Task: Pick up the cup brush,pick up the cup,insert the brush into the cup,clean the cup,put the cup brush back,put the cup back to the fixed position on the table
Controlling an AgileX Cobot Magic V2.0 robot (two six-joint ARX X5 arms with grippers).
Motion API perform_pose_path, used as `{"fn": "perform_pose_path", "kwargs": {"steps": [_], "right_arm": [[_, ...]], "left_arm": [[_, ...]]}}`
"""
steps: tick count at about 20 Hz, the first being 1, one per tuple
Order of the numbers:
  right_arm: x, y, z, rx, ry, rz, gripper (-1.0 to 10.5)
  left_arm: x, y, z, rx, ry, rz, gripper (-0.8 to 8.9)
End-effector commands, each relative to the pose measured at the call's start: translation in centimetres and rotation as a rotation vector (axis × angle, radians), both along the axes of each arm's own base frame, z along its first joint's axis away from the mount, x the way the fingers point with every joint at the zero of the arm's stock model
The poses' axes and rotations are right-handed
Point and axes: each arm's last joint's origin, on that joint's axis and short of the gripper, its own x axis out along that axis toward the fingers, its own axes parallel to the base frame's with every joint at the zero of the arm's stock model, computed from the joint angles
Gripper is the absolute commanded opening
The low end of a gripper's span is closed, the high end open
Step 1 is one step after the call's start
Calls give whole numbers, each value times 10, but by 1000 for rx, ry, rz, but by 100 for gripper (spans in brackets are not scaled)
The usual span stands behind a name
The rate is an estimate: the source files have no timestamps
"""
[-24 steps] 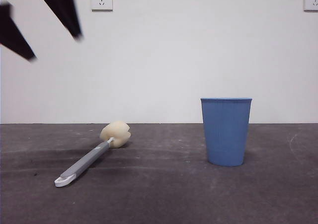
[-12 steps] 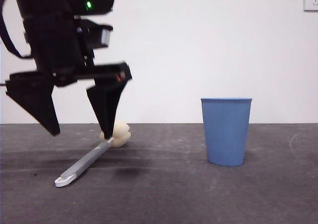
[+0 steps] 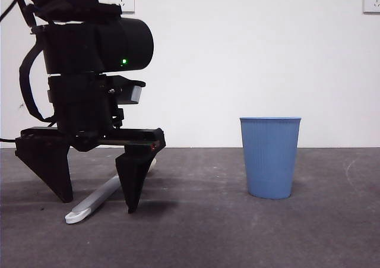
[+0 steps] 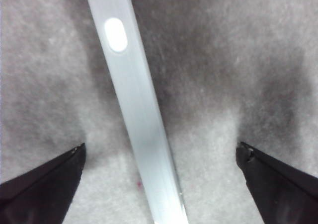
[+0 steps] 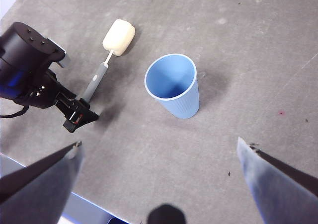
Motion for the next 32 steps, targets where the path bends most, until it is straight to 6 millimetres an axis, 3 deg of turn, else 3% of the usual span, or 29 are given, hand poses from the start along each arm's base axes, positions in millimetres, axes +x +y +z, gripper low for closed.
{"fn": "perform_pose_path", "kwargs": {"steps": [1,5,7,18,21,27,32], "right_arm": [[0,0,2,6,-10,-2,630],[2,0,2,5,-18,-3,629],[4,0,2,5,-19,-3,629],[6,1,1,9,-5,-7,629],[6,1,1,9,-2,-6,629],[7,1,2,11,-14,-5,630],[13,3,-5,6,11,24,630]], "left_arm": [[-1,-3,-2,-5,-2,18,609],[-3,-3,-2,-1,13,13,144],[-3,-3,-2,-1,13,12,47],[-4,-2,-1,5,19,11,47],[-6,0,4,7,15,9,-9],[-16,8,47,-74,-105,-11,-9],[-44,30,99,-113,-225,-101,-9]]}}
